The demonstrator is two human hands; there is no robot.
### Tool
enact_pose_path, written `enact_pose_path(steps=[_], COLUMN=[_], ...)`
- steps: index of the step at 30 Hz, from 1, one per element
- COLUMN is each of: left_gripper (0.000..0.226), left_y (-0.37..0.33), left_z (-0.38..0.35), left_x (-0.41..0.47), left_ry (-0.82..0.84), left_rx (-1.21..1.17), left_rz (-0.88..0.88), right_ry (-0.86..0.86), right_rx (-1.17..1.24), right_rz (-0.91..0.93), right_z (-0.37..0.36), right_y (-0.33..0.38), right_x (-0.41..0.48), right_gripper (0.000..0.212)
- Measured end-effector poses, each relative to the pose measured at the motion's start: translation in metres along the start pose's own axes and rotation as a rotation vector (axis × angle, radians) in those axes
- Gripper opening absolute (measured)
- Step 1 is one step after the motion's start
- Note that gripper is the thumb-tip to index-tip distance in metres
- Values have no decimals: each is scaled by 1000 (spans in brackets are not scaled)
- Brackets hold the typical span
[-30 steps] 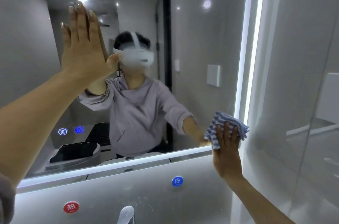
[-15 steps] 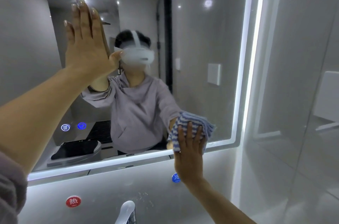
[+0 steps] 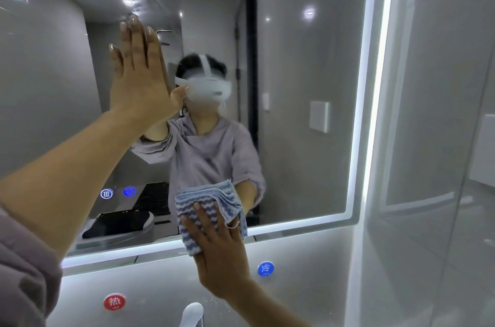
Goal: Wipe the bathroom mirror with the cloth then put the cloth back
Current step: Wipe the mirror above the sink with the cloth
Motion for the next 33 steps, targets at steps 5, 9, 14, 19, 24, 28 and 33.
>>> enact_pose_path(steps=[5, 9, 14, 19, 24, 28, 33], left_gripper=[101, 101, 102, 102, 103, 104, 104], left_y=[0, 1, 1, 0, 2, 2, 4], left_z=[1, 1, 3, 3, 1, 0, -1], left_x=[-1, -1, -1, -2, 0, 1, 2], left_ry=[-5, -5, 5, 14, -1, -20, -22], left_rx=[1, 7, -12, -5, -1, 5, 4], left_rz=[-7, -7, -11, -15, -9, -9, -6], right_ry=[-5, 1, -62, -170, -210, -215, -266], right_rx=[36, 43, 36, -25, -77, -95, -83], right_rz=[54, 109, 112, 58, -14, -107, -213], right_z=[-2, -3, -2, 6, 14, 20, 35], right_y=[-9, -21, -35, -67, -112, -151, -190], right_x=[0, 0, -3, -12, -27, -42, -53], right_gripper=[61, 60, 62, 67, 71, 69, 67])
Point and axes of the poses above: each hand's wrist, its own x-axis towards the middle knuckle, its own z-axis out of the back of the hand, y = z × x, the point moved 4 cm from there along x, towards the middle knuckle, and after that the axes turned 1 degree about -z, right-handed, at the moved point
